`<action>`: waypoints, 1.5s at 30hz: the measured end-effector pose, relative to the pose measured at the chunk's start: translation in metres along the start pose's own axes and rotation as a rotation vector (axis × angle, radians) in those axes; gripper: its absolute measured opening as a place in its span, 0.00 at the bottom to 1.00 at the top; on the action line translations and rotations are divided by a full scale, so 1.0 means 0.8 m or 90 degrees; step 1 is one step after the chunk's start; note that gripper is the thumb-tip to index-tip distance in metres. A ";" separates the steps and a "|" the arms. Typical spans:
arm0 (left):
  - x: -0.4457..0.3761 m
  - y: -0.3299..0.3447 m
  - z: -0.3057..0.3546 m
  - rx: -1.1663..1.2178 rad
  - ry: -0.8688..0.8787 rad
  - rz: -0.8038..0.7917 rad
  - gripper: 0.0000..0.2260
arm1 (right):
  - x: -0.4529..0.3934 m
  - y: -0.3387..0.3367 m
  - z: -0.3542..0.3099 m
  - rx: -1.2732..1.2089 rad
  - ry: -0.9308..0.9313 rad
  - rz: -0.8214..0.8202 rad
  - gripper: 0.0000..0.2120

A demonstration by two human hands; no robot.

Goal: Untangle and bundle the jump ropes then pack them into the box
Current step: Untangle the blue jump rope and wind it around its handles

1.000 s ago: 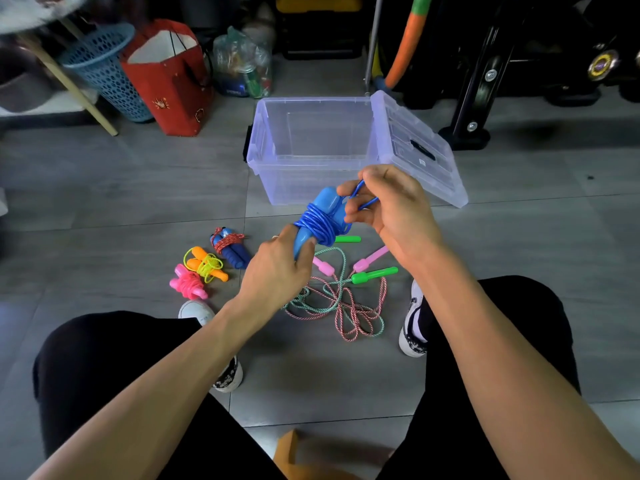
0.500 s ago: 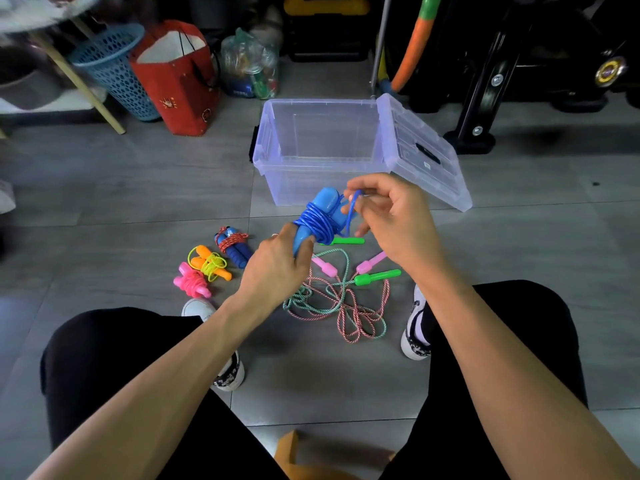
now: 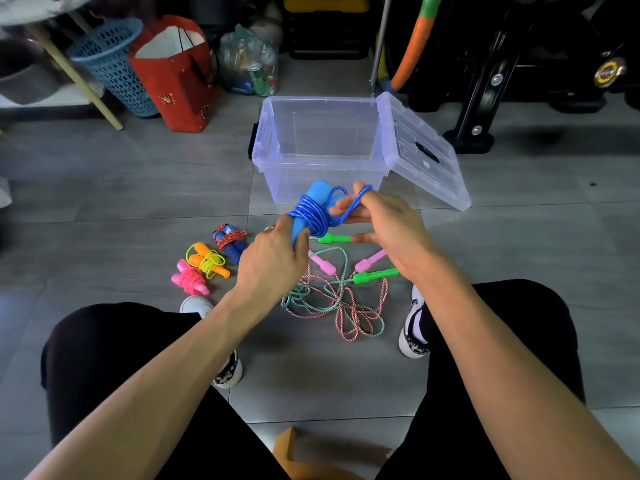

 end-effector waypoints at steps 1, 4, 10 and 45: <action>-0.003 0.000 -0.003 0.021 -0.013 -0.001 0.13 | 0.000 -0.001 0.003 0.020 0.018 0.003 0.21; -0.009 0.002 -0.012 0.073 -0.044 -0.005 0.13 | -0.004 0.007 0.003 -0.028 0.017 -0.025 0.21; -0.005 0.004 0.001 0.100 -0.055 -0.019 0.13 | -0.002 0.026 -0.002 -0.329 0.002 -0.081 0.11; 0.007 -0.005 0.060 0.280 0.118 -0.038 0.27 | 0.037 -0.032 -0.083 0.165 -0.344 0.230 0.13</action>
Point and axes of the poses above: each hand's wrist, its own x-axis away from the middle knuckle, its own y-axis out of the palm, z = x × y, the point moved 10 cm from there along -x, towards the middle knuckle, and after that the axes turned 7 degrees about x, right-handed, at the moved point
